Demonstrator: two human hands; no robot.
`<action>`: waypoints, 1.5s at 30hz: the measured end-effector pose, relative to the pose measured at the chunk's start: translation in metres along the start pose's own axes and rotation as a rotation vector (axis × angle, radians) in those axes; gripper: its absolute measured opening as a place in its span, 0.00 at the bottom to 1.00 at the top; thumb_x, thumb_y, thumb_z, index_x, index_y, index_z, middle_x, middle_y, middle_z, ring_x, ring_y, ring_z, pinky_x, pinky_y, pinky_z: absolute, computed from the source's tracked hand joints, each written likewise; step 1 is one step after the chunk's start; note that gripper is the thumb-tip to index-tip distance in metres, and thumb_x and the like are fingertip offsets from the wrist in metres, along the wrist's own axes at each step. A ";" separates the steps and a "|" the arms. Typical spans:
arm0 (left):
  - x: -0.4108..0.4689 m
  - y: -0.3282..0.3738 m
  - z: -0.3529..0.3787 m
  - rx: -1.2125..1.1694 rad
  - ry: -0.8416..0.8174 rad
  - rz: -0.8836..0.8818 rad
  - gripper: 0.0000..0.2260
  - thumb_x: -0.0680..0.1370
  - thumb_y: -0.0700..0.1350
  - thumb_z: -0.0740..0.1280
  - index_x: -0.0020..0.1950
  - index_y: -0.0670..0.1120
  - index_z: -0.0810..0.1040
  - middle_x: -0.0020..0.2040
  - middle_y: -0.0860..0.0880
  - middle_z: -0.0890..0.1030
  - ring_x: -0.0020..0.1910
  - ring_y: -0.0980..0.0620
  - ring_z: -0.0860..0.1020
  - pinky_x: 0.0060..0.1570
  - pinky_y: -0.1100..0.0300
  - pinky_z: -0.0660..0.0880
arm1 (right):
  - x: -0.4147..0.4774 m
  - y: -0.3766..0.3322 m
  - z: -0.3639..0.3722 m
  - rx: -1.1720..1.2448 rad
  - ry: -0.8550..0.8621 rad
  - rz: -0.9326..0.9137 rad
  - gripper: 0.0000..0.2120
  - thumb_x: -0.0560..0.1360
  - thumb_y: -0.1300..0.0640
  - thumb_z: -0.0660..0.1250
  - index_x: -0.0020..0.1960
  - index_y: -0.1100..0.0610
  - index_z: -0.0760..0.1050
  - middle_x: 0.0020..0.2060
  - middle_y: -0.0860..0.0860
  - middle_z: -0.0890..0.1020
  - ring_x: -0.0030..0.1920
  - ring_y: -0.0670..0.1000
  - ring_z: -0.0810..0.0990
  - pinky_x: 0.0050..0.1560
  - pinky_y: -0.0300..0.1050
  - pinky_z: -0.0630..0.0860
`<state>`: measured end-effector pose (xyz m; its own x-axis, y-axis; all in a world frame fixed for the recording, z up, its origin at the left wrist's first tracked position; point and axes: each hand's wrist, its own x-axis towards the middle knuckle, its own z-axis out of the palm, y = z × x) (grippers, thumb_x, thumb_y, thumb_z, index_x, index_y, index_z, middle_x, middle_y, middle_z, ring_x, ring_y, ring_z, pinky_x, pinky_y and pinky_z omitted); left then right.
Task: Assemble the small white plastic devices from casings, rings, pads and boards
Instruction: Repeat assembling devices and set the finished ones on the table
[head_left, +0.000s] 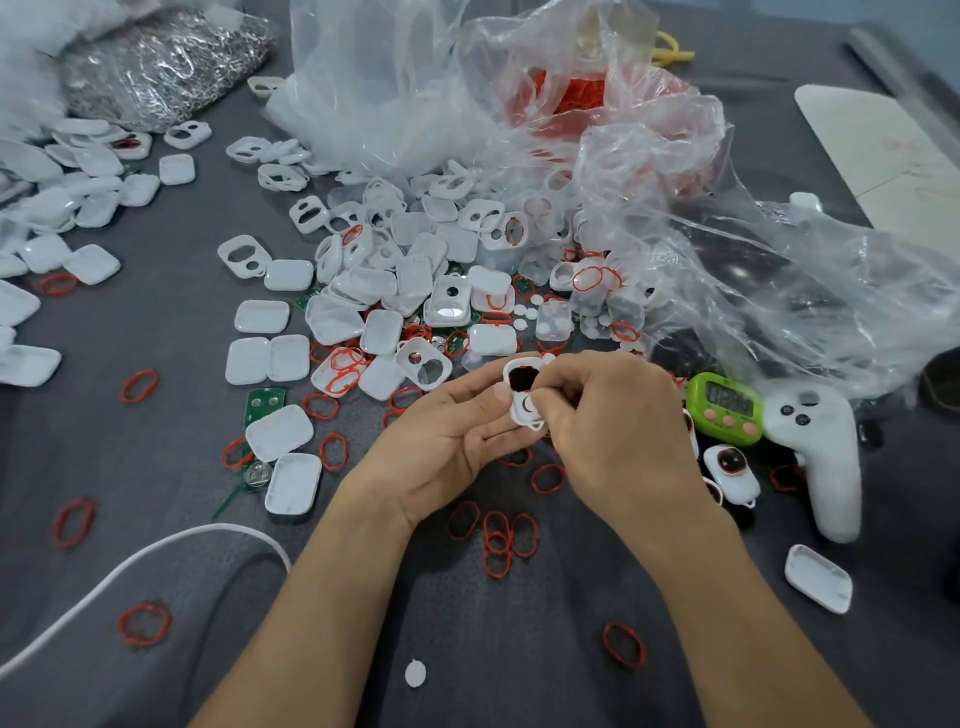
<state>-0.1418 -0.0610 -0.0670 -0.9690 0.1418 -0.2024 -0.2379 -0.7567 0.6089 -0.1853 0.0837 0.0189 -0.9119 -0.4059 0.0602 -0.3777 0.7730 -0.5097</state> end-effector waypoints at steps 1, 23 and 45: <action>0.000 0.000 0.000 0.002 0.001 -0.002 0.15 0.76 0.45 0.72 0.63 0.49 0.85 0.60 0.46 0.85 0.58 0.51 0.84 0.52 0.59 0.81 | 0.001 0.001 -0.001 -0.007 -0.011 -0.006 0.04 0.75 0.57 0.73 0.43 0.51 0.85 0.37 0.48 0.83 0.42 0.55 0.80 0.49 0.52 0.77; -0.004 0.003 0.005 0.009 -0.016 0.014 0.22 0.66 0.50 0.83 0.59 0.49 0.87 0.58 0.46 0.86 0.57 0.50 0.85 0.52 0.59 0.82 | -0.004 0.009 0.026 0.338 0.242 0.224 0.13 0.62 0.55 0.81 0.33 0.50 0.75 0.26 0.44 0.77 0.31 0.42 0.75 0.32 0.34 0.69; -0.014 0.001 0.007 0.034 -0.072 -0.070 0.24 0.69 0.51 0.82 0.62 0.45 0.85 0.58 0.42 0.86 0.56 0.45 0.85 0.48 0.59 0.83 | -0.013 0.038 0.000 1.172 -0.302 0.428 0.10 0.79 0.66 0.69 0.60 0.60 0.81 0.48 0.54 0.86 0.46 0.50 0.86 0.44 0.47 0.84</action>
<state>-0.1288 -0.0593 -0.0588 -0.9519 0.2401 -0.1903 -0.3061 -0.7213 0.6213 -0.1875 0.1184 -0.0015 -0.7943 -0.4458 -0.4127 0.4419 0.0422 -0.8961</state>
